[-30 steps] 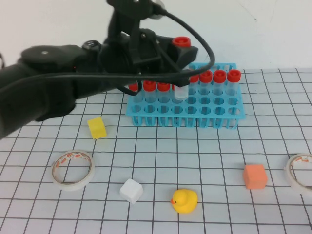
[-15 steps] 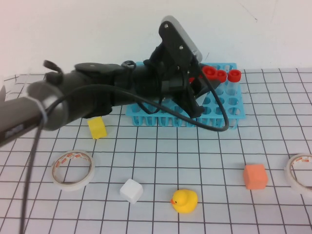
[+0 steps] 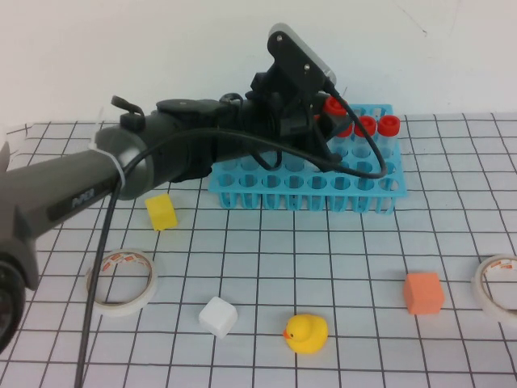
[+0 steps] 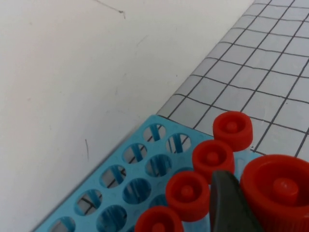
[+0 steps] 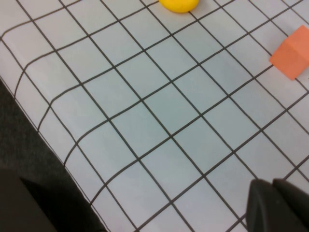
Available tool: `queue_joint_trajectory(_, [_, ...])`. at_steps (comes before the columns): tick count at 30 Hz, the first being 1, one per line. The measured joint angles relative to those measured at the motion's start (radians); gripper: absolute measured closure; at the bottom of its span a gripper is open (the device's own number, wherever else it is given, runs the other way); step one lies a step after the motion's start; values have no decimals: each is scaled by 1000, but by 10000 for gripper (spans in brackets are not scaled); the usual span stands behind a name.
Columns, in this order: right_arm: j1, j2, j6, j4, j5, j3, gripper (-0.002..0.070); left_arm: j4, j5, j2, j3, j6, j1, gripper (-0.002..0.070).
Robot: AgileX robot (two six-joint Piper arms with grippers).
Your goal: Place the test tubes
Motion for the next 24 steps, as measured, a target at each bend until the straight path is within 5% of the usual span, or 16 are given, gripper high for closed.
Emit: queue_joint_trajectory(24, [0,0,0,-2,0,0,678,-4,-138,-137,-57,-189,0,414])
